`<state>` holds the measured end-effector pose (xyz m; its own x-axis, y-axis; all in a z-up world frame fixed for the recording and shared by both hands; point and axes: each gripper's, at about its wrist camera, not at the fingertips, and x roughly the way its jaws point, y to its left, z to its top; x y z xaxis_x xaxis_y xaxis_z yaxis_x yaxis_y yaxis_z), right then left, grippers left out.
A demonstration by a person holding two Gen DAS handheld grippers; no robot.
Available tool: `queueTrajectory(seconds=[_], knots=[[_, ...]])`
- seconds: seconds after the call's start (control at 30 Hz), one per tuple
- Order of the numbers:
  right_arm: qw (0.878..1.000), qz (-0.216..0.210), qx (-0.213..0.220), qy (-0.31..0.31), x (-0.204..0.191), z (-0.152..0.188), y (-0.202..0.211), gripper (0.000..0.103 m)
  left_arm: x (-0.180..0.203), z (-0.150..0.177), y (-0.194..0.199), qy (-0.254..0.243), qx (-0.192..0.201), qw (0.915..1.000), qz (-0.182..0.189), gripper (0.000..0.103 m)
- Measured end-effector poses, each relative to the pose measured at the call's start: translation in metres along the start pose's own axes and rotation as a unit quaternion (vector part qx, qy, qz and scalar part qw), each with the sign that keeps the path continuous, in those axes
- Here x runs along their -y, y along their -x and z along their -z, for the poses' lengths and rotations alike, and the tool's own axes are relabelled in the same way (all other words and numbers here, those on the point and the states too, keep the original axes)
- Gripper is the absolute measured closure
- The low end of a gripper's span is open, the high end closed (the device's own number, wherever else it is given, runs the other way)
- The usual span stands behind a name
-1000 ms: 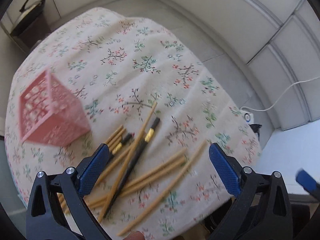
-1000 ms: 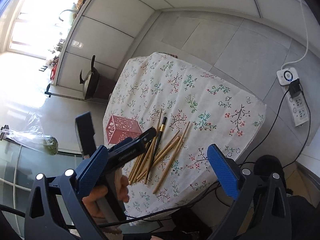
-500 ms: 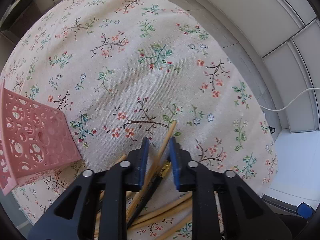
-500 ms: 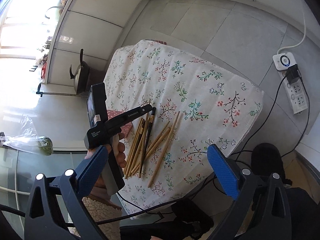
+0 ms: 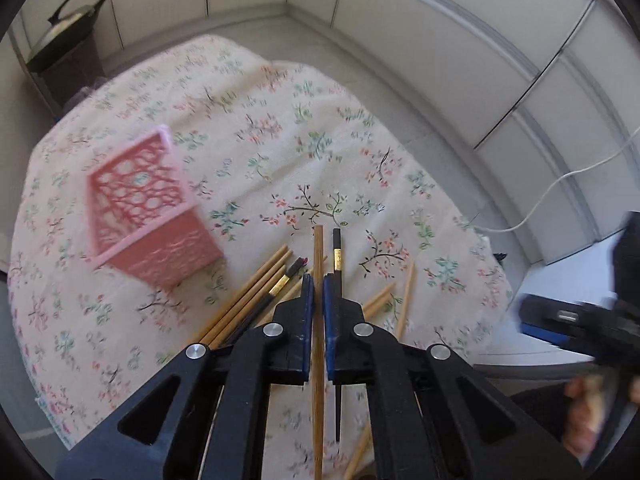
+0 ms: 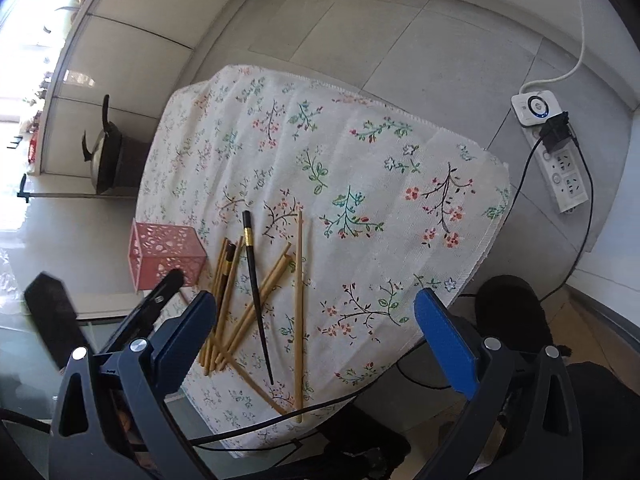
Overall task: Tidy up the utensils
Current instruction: 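Lower the left tool to the chopsticks and close on one chopstick, then lift the chopstick with the left tool and drop it into the pink holder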
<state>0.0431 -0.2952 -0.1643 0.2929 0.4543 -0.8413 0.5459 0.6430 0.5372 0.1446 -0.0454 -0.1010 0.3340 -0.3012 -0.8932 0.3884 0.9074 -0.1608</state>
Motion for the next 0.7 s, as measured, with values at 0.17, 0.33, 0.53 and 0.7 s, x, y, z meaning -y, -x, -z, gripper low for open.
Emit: queueTrajectory(seconds=[0.17,0.33,0.53,0.7], knots=[[0.999,0.05,-0.018,-0.003,-0.009,0.001,-0.036,0.013,-0.003,0.023,0.063,0.008,0.068,0.9974,0.024,0.099],[0.997,0.079,-0.015,0.023,-0.035,-0.001,-0.062,0.042,-0.007,0.032,0.11,0.004,0.124,0.992,0.024,0.099],[0.991,0.124,-0.023,0.05,-0.049,0.001,-0.09,0.077,-0.013,0.038,0.14,0.005,0.164,0.9857,0.039,0.099],[0.991,0.122,-0.007,0.061,-0.055,-0.004,-0.096,0.094,-0.017,0.039,0.156,0.008,0.188,0.9812,0.042,0.099]])
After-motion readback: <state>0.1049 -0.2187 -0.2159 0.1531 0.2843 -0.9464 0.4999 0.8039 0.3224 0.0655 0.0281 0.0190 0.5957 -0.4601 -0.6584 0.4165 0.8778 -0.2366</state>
